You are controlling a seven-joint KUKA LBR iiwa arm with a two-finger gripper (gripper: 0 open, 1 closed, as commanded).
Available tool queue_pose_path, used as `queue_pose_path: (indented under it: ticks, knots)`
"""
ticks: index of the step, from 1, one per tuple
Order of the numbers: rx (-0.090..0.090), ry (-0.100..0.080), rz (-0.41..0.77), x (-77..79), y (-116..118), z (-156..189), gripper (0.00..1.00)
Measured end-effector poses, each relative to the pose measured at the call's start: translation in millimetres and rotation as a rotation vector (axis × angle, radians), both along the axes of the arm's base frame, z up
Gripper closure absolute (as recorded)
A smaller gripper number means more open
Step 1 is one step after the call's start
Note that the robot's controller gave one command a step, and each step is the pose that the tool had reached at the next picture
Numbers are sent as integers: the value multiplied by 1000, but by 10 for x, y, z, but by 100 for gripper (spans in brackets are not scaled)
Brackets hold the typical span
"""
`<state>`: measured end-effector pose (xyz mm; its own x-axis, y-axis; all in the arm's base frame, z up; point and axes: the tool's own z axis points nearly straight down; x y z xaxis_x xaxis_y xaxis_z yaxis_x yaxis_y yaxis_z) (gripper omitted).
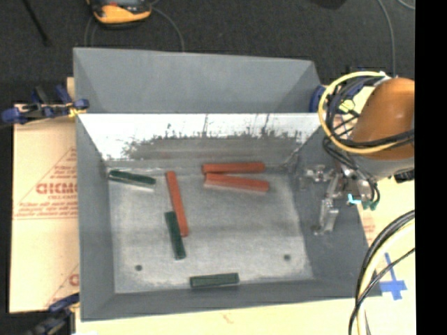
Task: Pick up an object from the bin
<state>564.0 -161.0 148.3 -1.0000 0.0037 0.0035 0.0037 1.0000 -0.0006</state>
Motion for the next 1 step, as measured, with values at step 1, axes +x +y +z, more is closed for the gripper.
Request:
queue_pose_path:
  ticks: [1]
  knots:
    - [-2, -8, 4, 21, 4, 45, 0]
